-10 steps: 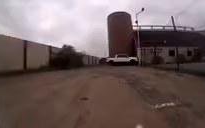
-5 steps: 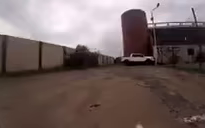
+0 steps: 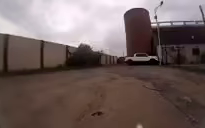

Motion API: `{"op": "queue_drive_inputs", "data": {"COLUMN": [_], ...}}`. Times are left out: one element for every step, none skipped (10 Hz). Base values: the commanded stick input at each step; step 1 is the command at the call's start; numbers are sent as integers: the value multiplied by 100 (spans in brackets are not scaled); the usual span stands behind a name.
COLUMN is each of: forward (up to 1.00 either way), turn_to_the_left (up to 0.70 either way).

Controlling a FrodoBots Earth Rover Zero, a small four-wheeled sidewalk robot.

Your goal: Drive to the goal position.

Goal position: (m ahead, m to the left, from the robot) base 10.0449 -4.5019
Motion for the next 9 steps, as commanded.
{"op": "queue_drive_inputs", "data": {"forward": [45, 45, 45, 45, 45, 45, 44, 47, 49], "turn_to_the_left": [0, 0, 0, 0, 0, 0, 0, 0, 0]}}
